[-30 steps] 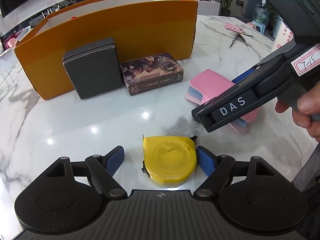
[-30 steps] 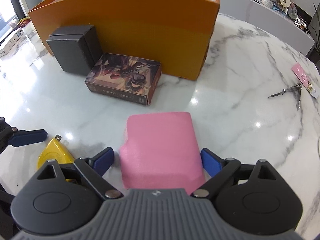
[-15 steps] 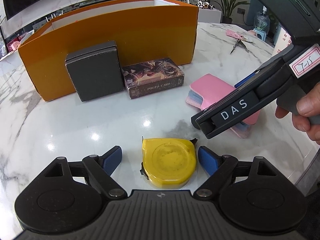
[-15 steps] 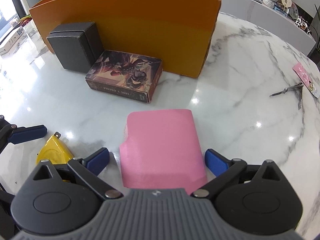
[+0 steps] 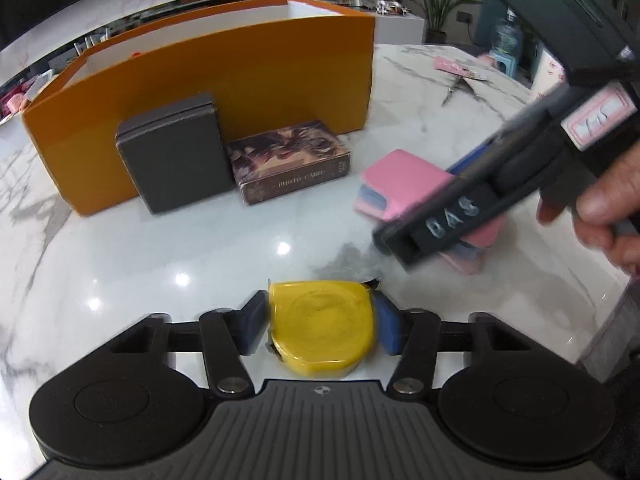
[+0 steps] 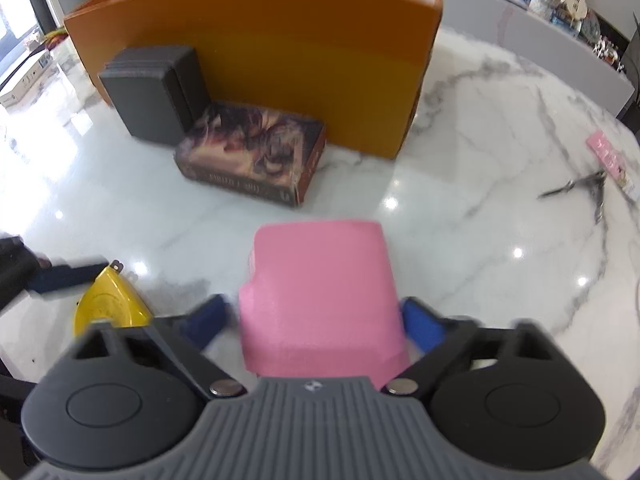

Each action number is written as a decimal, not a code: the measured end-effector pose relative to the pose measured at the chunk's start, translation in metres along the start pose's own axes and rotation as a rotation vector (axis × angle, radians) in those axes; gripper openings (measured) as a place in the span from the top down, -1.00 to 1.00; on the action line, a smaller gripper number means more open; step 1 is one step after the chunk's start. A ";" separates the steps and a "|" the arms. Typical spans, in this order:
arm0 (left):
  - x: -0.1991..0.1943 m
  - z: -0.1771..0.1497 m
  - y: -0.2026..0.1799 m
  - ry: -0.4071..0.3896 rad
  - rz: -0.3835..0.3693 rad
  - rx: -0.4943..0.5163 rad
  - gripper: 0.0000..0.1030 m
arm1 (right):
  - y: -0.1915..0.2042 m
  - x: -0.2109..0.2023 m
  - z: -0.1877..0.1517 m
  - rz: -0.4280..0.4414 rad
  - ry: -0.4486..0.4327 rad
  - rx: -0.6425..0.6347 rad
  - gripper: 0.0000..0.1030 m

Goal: Organize objects

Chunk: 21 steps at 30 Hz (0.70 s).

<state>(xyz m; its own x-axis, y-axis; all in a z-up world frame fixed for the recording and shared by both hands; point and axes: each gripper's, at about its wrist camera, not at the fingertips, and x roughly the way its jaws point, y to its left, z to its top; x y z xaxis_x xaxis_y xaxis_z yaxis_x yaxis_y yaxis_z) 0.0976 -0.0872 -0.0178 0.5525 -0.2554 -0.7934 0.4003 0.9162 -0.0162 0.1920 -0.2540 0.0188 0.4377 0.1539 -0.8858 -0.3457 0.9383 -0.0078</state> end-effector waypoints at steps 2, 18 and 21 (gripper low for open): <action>0.000 0.001 0.002 0.007 -0.006 -0.018 -0.21 | 0.000 0.000 0.001 0.002 0.007 -0.007 -0.60; -0.012 0.005 0.014 0.006 0.065 -0.024 -0.21 | 0.017 -0.013 0.003 0.002 -0.035 -0.037 -0.58; -0.015 0.007 0.016 -0.005 0.080 -0.022 -0.21 | 0.017 -0.019 0.004 0.010 -0.052 -0.036 -0.58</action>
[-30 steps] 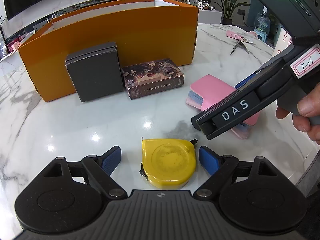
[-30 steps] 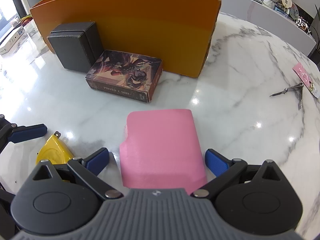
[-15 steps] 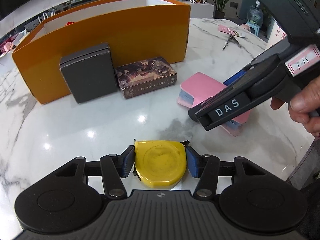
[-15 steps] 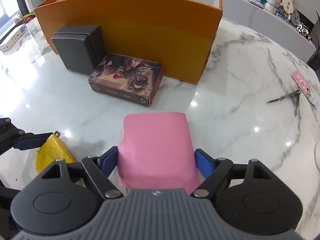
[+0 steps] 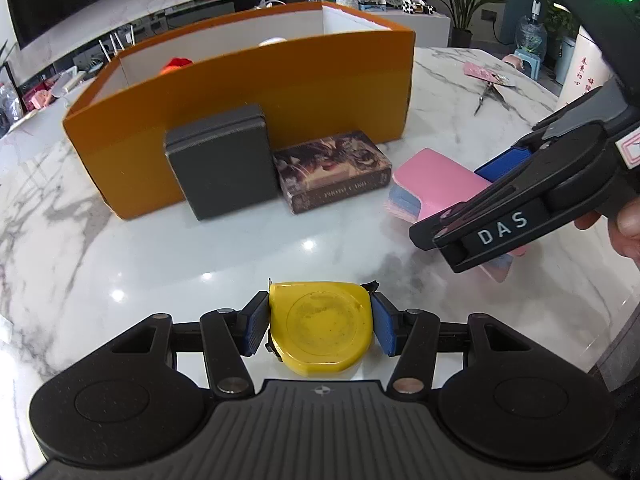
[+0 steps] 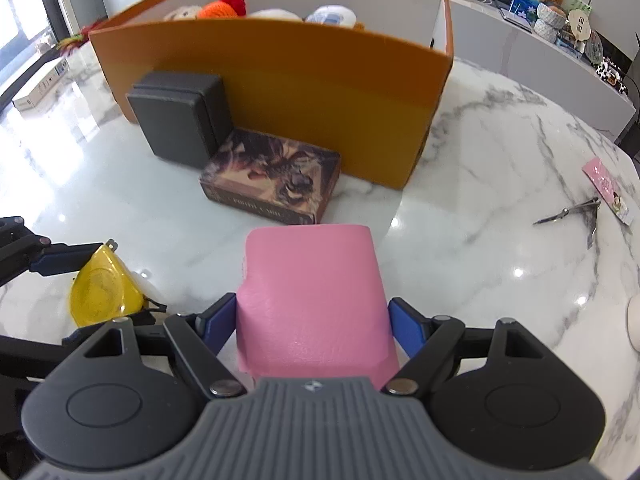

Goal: Organize objects

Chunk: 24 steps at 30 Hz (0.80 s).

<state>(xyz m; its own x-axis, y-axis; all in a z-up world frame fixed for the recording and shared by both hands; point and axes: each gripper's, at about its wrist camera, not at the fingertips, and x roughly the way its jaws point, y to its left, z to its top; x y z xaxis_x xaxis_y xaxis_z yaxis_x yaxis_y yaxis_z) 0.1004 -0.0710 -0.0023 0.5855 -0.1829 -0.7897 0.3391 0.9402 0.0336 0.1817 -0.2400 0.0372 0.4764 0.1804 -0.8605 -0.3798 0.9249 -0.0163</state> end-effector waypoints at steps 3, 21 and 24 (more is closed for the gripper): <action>-0.004 0.003 0.003 -0.014 0.012 -0.004 -0.21 | 0.000 -0.006 0.003 0.007 -0.022 0.000 -0.58; -0.034 0.028 0.031 -0.155 0.110 -0.045 -0.21 | -0.001 -0.073 0.021 0.053 -0.221 0.045 -0.58; -0.039 0.032 0.036 -0.177 0.122 -0.059 -0.21 | 0.002 -0.083 0.024 0.062 -0.250 0.043 -0.58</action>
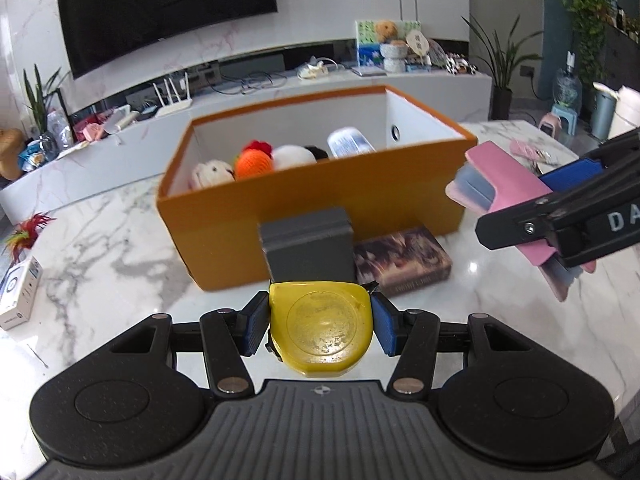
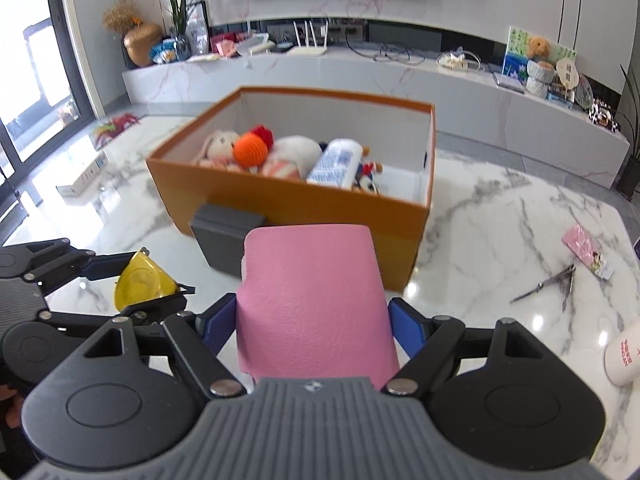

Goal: Organize objects

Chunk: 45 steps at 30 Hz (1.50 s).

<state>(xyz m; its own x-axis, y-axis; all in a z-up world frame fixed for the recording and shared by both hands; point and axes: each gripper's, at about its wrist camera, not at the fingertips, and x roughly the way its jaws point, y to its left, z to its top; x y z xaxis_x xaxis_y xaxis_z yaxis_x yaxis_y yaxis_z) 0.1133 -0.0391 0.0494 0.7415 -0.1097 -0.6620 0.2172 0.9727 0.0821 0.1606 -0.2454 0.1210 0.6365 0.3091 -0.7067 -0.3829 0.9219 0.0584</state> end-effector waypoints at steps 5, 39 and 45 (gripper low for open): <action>-0.005 0.012 0.011 -0.036 0.020 -0.032 -0.21 | 0.003 -0.012 0.010 0.018 -0.048 0.011 -0.58; 0.111 0.115 0.090 -0.073 0.078 -0.358 -0.21 | -0.057 0.114 0.105 0.044 -0.228 0.413 -0.58; 0.120 0.115 0.074 -0.065 0.073 -0.324 -0.21 | -0.055 0.130 0.104 -0.006 -0.194 0.383 -0.58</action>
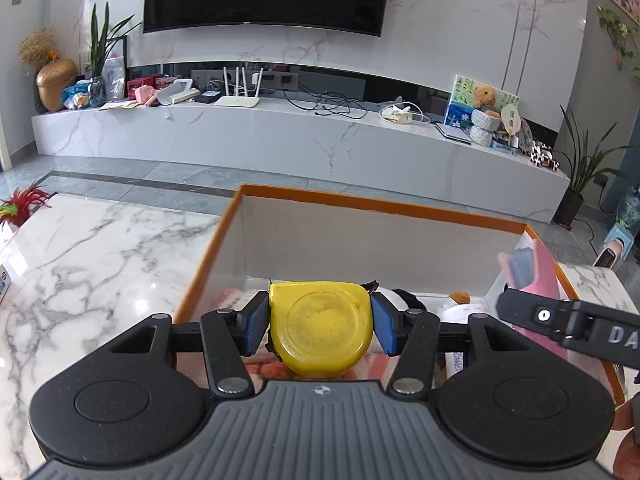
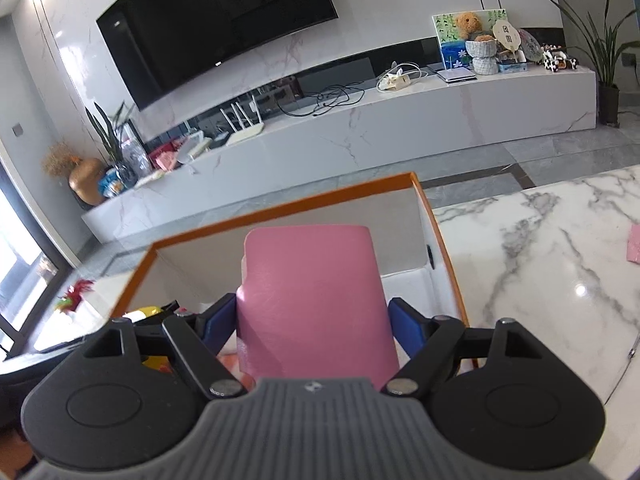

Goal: Organize objects

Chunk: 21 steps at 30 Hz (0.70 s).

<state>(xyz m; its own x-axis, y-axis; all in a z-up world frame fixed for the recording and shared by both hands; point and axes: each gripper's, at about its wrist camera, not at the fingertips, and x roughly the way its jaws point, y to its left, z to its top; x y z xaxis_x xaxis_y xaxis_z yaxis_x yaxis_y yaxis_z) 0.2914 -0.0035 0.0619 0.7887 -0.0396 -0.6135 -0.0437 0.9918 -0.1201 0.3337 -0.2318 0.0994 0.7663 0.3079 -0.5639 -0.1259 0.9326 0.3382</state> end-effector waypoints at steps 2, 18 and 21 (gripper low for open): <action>0.003 -0.001 -0.006 0.002 -0.001 0.009 -0.21 | -0.001 0.002 0.000 -0.014 0.002 -0.011 -0.58; 0.008 -0.009 -0.024 -0.005 0.053 0.071 -0.21 | -0.002 0.006 -0.002 -0.047 -0.011 -0.075 -0.58; 0.009 -0.008 -0.024 -0.009 0.065 0.074 -0.21 | 0.003 0.009 -0.004 -0.072 -0.011 -0.104 -0.58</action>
<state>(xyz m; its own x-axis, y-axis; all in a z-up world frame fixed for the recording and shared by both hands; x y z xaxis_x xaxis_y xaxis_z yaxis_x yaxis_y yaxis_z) 0.2941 -0.0284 0.0529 0.7914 0.0262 -0.6108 -0.0498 0.9985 -0.0217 0.3374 -0.2259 0.0924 0.7825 0.2377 -0.5755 -0.1343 0.9669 0.2168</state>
